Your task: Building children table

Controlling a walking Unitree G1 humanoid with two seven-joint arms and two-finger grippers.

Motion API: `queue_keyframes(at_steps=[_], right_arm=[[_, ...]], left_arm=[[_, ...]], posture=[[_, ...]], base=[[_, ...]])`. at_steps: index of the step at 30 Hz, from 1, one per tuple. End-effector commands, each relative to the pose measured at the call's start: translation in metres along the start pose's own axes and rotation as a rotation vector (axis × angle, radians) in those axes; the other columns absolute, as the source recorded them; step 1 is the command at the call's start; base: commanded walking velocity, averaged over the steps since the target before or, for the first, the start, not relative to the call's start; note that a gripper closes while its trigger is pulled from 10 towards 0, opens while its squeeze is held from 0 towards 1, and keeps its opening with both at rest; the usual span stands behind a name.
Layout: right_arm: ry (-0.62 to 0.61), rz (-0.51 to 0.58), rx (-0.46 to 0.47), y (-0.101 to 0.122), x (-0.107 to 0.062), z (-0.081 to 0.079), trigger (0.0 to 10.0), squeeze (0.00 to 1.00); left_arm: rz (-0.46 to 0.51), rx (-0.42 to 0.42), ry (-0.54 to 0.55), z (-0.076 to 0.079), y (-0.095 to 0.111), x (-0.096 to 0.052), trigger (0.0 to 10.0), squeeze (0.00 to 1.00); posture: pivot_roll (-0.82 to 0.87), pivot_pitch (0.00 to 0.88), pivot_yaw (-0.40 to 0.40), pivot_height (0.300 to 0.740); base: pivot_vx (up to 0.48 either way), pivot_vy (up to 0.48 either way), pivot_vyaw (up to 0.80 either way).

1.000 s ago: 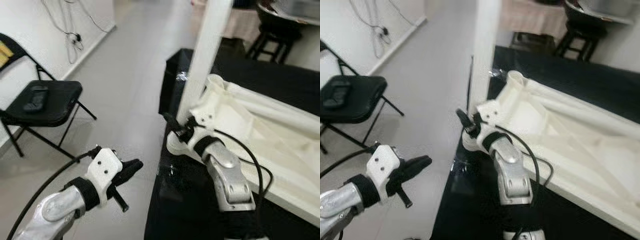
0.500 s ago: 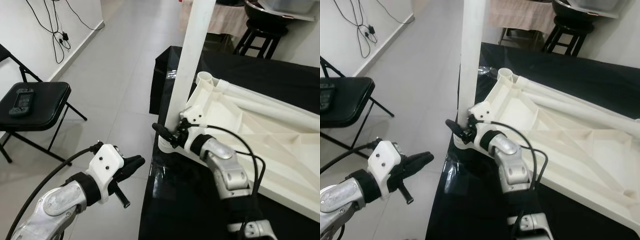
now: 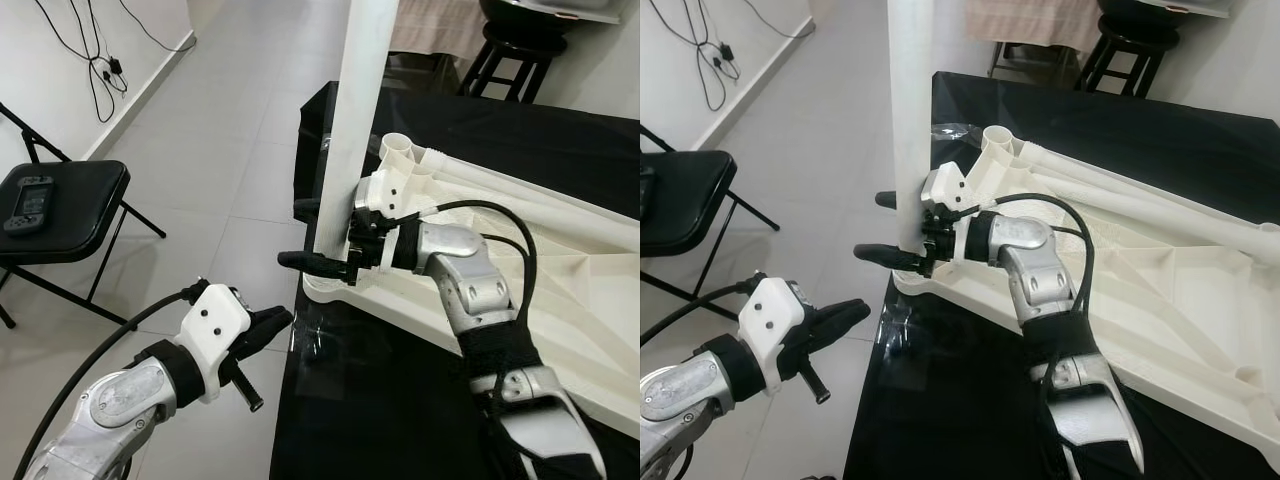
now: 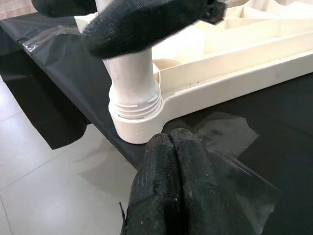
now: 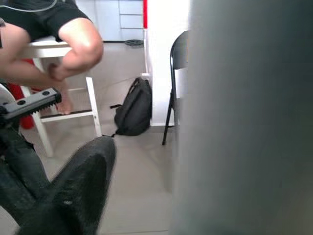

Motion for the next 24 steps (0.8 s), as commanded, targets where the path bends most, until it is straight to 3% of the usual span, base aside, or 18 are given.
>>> queue_keyframes(at_steps=[1,5,13,14,15,16,17,18,19,20,21,22,23,24], right_arm=[[0.11,0.006,0.0,0.001,0.013,-0.011,0.2,0.0],[0.149,0.009,0.023,0.0,0.01,-0.007,0.0,0.0],[0.114,0.013,0.03,-0.005,0.002,-0.005,0.0,0.0],[-0.009,0.01,0.039,-0.012,-0.005,-0.003,0.0,0.0],[-0.009,0.01,0.039,-0.012,-0.005,-0.003,0.0,0.0],[-0.128,0.003,0.05,-0.018,-0.01,-0.002,0.0,0.0],[-0.355,-0.016,0.099,-0.03,-0.013,0.0,0.0,0.0],[-0.673,-0.185,0.08,-0.059,-0.027,-0.003,0.0,0.0],[-0.673,-0.185,0.08,-0.059,-0.027,-0.003,0.0,0.0],[-0.883,-0.303,0.035,-0.074,-0.041,-0.008,0.0,0.0],[-0.883,-0.303,0.035,-0.074,-0.041,-0.008,0.0,0.0],[-0.931,-0.33,0.071,-0.085,-0.041,-0.026,0.0,0.0],[-0.865,-0.342,0.019,-0.083,-0.033,-0.036,0.0,0.0],[-0.865,-0.342,0.019,-0.083,-0.033,-0.036,0.0,0.0]], left_arm=[[-0.005,-0.017,-0.011,0.003,-0.001,0.001,10.0,0.0],[-0.004,-0.02,-0.013,0.005,-0.001,0.001,10.0,0.0],[-0.005,-0.024,-0.014,0.005,-0.001,0.0,10.0,0.0],[-0.005,-0.025,-0.017,0.005,-0.001,0.0,10.0,0.0],[-0.005,-0.025,-0.017,0.005,-0.001,0.0,10.0,0.0],[-0.005,-0.026,-0.019,0.005,-0.002,0.0,10.0,0.0],[-0.006,-0.026,-0.021,0.005,-0.002,0.0,10.0,0.0],[-0.008,-0.027,-0.022,0.004,-0.002,-0.001,10.0,0.0],[-0.008,-0.027,-0.022,0.004,-0.002,-0.001,10.0,0.0],[-0.008,-0.026,-0.023,0.003,-0.002,-0.002,10.0,0.0],[-0.008,-0.026,-0.023,0.003,-0.002,-0.002,10.0,0.0],[-0.01,-0.025,-0.024,0.003,-0.003,-0.001,10.0,0.0],[-0.009,-0.026,-0.027,0.003,-0.003,-0.001,10.0,0.0],[-0.009,-0.026,-0.027,0.003,-0.003,-0.001,10.0,0.0]], posture=[[0.11,0.198,-0.109,0.74],[0.1,0.201,-0.111,0.74],[0.09,0.208,-0.108,0.74],[0.08,0.209,-0.108,0.74],[0.08,0.209,-0.108,0.74],[0.07,0.209,-0.109,0.74],[0.07,0.211,-0.115,0.74],[0.05,0.212,-0.109,0.74],[0.05,0.212,-0.109,0.74],[0.05,0.216,-0.106,0.74],[0.05,0.216,-0.106,0.74],[0.06,0.218,-0.104,0.74],[0.05,0.205,-0.098,0.74],[0.05,0.205,-0.098,0.74]], base=[[0.0,0.0,0.0],[0.0,0.0,0.0],[0.0,0.0,0.0],[0.0,0.0,0.0],[0.0,0.0,0.0],[0.0,0.0,0.0],[0.0,0.0,0.0],[0.0,0.0,0.0],[0.0,0.0,0.0],[0.0,0.0,0.0],[0.0,0.0,0.0],[0.0,0.0,0.0],[0.0,0.0,0.0],[0.0,0.0,0.0]])
Point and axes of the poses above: a point about 5 cm out from each wrist's last joint towards the gripper, its own x axis pointing out of the wrist towards the gripper, its own y axis along the axis of the wrist's last joint, z = x × y, the point moved 3 cm from there along x, pointing out of the wrist towards the gripper, and after that the axes turned 1 degree about x, right-handed, at the moved point
